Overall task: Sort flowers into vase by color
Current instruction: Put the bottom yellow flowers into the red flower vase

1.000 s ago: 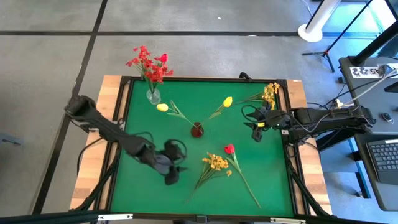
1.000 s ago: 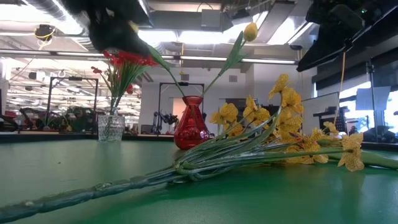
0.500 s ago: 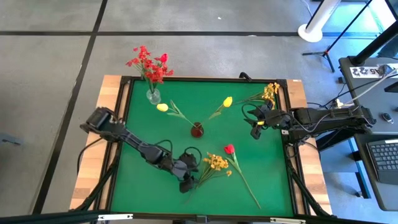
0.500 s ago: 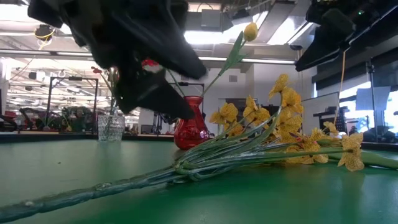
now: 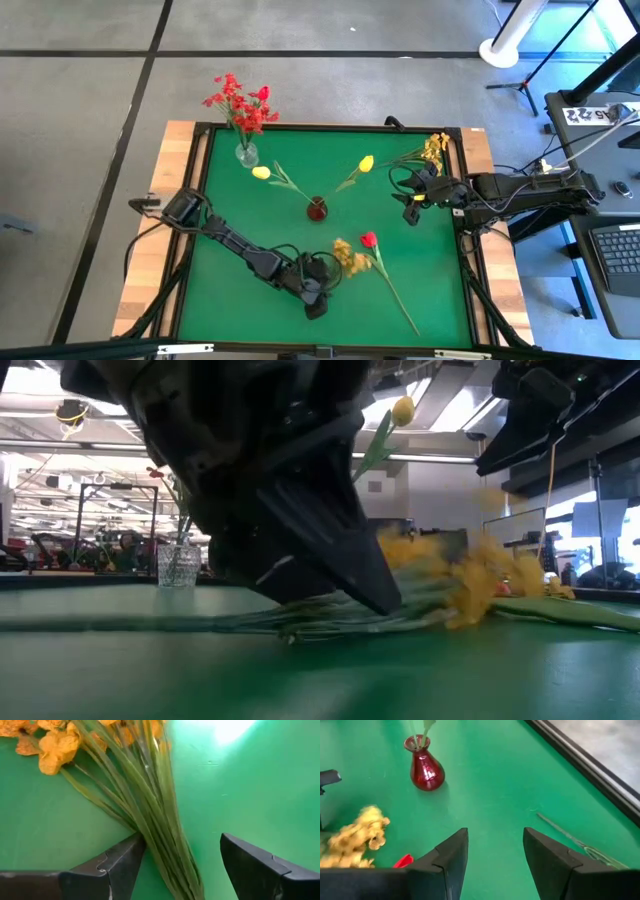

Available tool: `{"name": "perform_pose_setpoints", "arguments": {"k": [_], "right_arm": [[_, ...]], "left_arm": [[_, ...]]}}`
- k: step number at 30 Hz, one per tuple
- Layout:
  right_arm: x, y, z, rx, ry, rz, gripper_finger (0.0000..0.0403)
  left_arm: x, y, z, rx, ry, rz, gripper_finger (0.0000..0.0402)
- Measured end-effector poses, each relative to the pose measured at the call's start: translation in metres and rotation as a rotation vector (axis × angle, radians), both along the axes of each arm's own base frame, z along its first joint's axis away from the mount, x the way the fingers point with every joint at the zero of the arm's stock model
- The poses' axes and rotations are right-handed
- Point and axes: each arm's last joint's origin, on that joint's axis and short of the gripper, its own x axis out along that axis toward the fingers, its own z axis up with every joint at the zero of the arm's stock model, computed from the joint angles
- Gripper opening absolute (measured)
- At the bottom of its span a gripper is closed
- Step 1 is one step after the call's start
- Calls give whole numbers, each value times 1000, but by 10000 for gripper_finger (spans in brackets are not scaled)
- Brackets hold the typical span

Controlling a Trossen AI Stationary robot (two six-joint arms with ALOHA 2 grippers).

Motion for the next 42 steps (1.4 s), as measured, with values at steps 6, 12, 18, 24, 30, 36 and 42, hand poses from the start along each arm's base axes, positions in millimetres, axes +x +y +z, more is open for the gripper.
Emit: {"name": "perform_pose_setpoints", "arguments": {"k": [6, 12, 18, 24, 30, 36, 42], "right_arm": [[0, 1, -1, 16, 7, 23, 189], [0, 1, -1, -1, 15, 40, 189], [-4, 0, 1, -25, 18, 47, 189], [-10, -1, 5, -47, -6, 19, 189], [-19, -2, 11, -48, -59, 11, 189], [-20, -2, 13, -49, -69, 13, 189], [-20, -2, 13, -55, -63, 30, 189]], "left_arm": [[2, -1, 3, 17, 12, 60, 200], [3, -2, 6, -31, 9, 106, 47], [-10, -2, 43, -2, -29, 138, 12], [-40, -5, 104, 164, -188, 227, 5], [-65, -12, 145, 511, -458, 458, 4], [-57, 4, 140, 593, -491, 584, 3], [-30, 28, 125, 342, -578, 307, 2]]}}
